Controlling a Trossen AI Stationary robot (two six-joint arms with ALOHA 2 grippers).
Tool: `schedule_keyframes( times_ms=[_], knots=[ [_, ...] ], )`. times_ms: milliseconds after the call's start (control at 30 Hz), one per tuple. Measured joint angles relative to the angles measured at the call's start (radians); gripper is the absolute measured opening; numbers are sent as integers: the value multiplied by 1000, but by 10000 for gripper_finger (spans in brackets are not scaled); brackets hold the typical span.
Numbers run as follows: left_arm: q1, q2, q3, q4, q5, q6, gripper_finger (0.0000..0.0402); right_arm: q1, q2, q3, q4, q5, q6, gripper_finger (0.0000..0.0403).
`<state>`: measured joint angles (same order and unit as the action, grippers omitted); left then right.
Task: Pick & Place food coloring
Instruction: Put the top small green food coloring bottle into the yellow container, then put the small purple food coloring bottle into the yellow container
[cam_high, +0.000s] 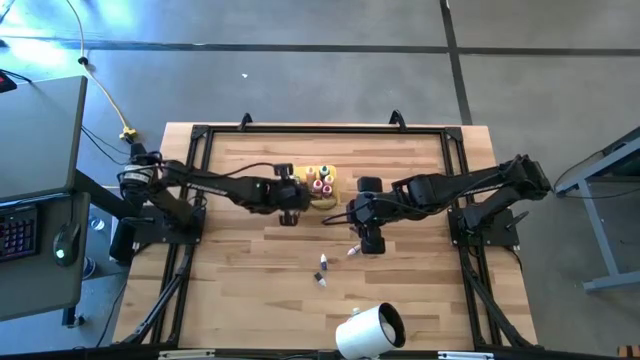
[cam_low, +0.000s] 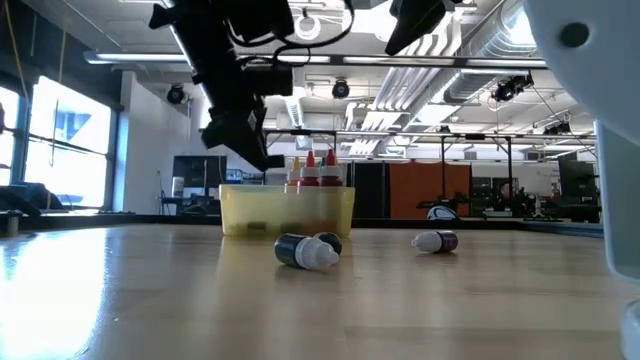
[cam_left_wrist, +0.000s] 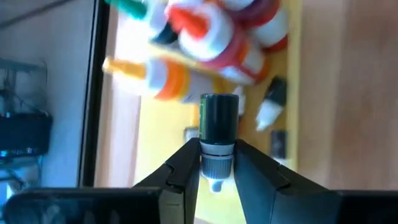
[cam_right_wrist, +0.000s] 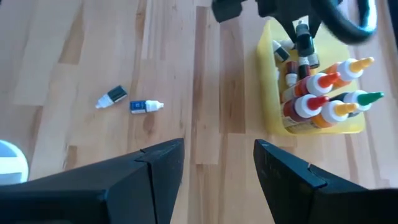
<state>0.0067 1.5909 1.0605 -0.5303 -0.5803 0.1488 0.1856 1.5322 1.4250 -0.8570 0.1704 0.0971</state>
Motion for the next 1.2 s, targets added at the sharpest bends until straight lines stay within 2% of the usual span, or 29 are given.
schedule_keyframes(
  times_ms=[233,433,567,700,900,1200],
  knots=[
    [86,8,0,-17,81,-39,146,0,0,0,0,14,0,188],
    [61,2,0,10,220,-86,167,0,-1,-19,0,5,-27,188],
    [17,-24,29,-44,187,-82,168,0,-2,-127,87,-50,-79,188],
    [-18,-64,94,-153,140,-103,168,1,-1,-301,308,-102,-122,188],
    [-72,-135,170,-345,118,-215,168,1,0,-558,613,-136,-156,188],
    [-115,-151,170,-373,112,-319,168,0,0,-881,1152,-223,-209,188]
  ],
)
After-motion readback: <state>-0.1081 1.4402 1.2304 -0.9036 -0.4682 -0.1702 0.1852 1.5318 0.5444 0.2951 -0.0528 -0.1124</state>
